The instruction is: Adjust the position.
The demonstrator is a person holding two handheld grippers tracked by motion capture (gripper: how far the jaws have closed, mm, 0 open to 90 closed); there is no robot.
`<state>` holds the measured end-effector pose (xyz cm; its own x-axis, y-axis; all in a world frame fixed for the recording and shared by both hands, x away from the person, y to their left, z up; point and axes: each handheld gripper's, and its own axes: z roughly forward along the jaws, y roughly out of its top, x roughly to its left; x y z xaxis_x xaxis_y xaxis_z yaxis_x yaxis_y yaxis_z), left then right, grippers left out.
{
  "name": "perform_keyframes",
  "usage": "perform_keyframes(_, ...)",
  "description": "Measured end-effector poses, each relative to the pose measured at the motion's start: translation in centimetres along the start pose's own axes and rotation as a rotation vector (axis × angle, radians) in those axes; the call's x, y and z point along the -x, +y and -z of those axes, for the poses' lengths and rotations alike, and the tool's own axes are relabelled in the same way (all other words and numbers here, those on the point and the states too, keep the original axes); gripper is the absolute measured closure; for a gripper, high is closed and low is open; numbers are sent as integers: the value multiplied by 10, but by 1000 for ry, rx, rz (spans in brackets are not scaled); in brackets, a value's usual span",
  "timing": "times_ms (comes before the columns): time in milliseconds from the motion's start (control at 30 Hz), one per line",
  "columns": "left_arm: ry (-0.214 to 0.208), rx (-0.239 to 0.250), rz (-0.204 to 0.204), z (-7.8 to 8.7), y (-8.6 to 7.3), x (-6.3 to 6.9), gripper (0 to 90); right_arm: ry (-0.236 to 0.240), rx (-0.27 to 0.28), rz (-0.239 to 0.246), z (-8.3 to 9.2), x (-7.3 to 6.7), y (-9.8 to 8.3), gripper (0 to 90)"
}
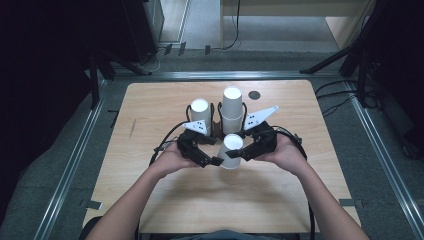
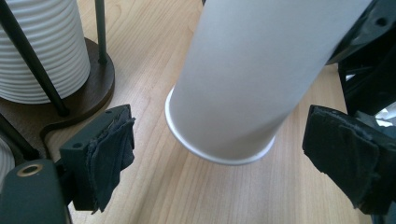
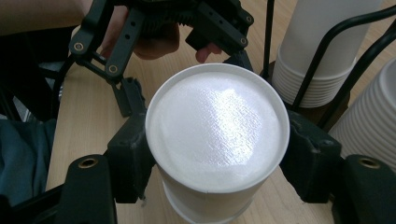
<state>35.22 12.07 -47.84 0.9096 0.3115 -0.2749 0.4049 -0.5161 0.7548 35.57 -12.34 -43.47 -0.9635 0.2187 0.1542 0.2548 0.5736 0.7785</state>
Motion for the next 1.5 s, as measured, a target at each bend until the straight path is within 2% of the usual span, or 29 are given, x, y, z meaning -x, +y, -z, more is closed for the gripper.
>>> perform_keyframes(233, -8, 4, -8, -3, 1, -1, 94, 10, 6, -7, -1, 0, 4, 328)
perform_keyframes(600, -25, -8, -37, -13, 0, 0, 95, 18, 51, -17, -5, -1, 8, 329)
perform_keyframes(867, -19, 19, -78, -13, 1, 3, 152, 46, 76, -38, -8, 2, 8, 330)
perform_keyframes(933, -15, 31, -87, -12, 2, 4, 153, 45, 73, -36, -8, 2, 8, 330)
perform_keyframes(1067, -19, 50, -104, -11, 2, 5, 210, 47, 66, -31, -9, 2, 8, 333)
perform_keyframes(1267, -7, 45, -143, -10, 3, 8, 274, 52, 55, -34, -10, 2, 7, 339)
perform_keyframes(1367, -17, 45, -145, -9, 3, 8, 295, 58, 58, -43, -9, 3, 7, 337)
perform_keyframes(1500, -28, -7, -136, -8, 7, 8, 298, 59, 47, -51, -10, 3, 7, 327)
